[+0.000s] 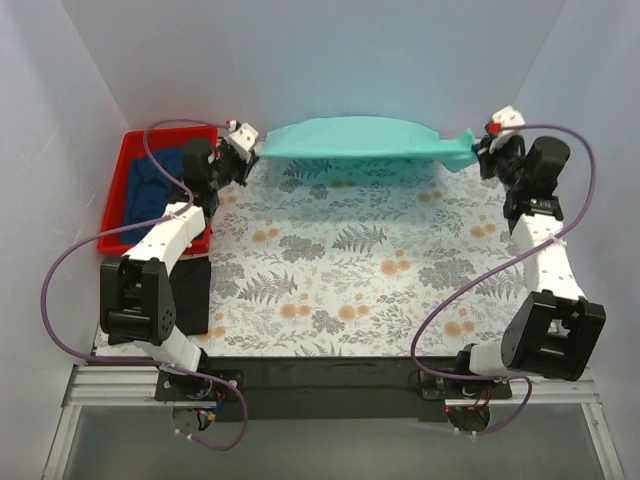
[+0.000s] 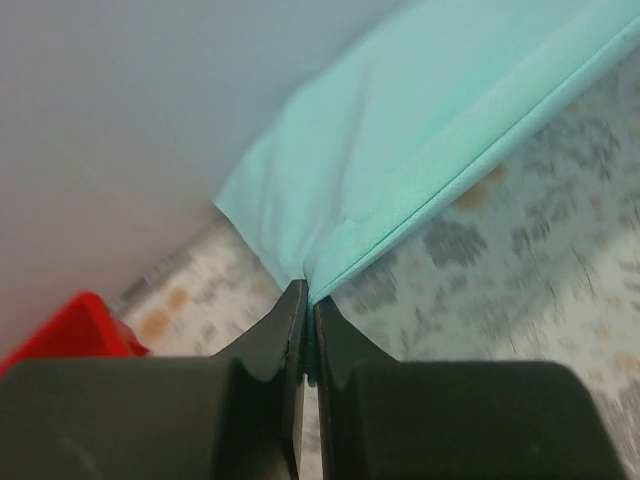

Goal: Fold and stack the t-shirts
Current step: Flatten the tshirt out

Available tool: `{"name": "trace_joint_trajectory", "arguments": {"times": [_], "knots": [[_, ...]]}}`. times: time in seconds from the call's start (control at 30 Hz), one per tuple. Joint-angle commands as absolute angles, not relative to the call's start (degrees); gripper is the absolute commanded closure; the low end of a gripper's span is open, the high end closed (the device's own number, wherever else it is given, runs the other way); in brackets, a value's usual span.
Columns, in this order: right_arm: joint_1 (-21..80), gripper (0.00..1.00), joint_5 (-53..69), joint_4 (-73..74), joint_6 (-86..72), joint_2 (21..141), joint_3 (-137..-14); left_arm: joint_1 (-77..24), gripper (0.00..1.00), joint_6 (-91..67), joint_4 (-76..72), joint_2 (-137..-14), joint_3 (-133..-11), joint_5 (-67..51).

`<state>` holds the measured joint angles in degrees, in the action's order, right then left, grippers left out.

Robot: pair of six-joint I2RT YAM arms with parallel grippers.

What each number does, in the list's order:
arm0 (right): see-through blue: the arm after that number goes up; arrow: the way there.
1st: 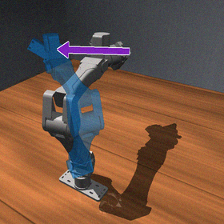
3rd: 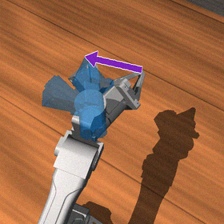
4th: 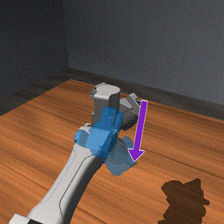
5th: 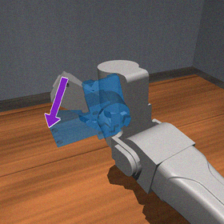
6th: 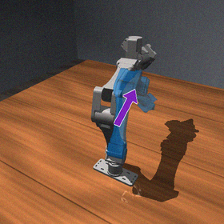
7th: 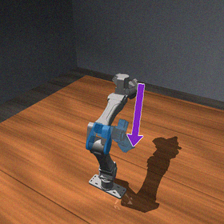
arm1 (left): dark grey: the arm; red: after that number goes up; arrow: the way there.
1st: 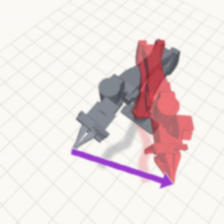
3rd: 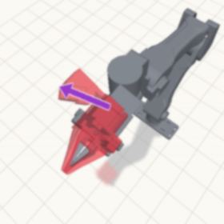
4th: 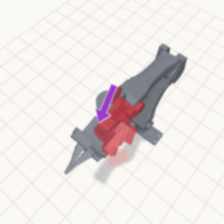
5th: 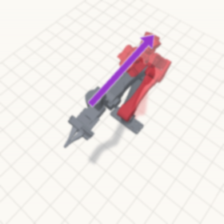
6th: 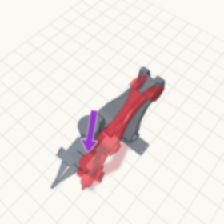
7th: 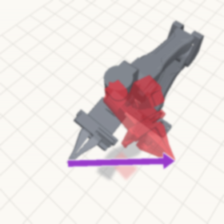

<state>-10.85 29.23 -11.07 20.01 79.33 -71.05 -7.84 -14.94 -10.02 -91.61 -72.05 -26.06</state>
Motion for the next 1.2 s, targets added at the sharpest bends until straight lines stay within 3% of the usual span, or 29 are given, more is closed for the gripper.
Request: {"name": "trace_joint_trajectory", "arguments": {"times": [0.0, 0.13, 0.27, 0.5, 0.8, 1.17], "knots": [[-11.16, 0.99, 32.87, -14.77, 29.07, 72.35, -62.16, -7.03, 1.0, -12.48, -13.36, -86.31, -62.44, -28.47], [-11.16, 0.99, 32.43, -13.62, 33.03, 68.56, -51.18, -7.03, 1.0, -13.1, -10.55, -86.48, -57.23, -29.79], [-11.16, 0.99, 30.86, -11.96, 34.37, 67.76, -49.3, -7.03, 1.0, -13.44, -7.91, -87.19, -56.07, -28.66], [-11.51, 0.99, 26.9, -5.89, 29.45, 65.05, -65.54, -6.5, 1.0, -20.19, 2.43, -77.46, -68.45, -31.28], [-11.6, 0.99, 17.51, -7.29, 21.9, 60.38, -86.01, -6.42, 1.0, -30.06, -1.21, -62.5, -76.28, -28.13], [-11.51, 0.99, 13.62, -10.81, 21.18, 58.18, -92.11, -6.42, 1.0, -30.15, -3.26, -57.39, -81.11, -24.96]]}}
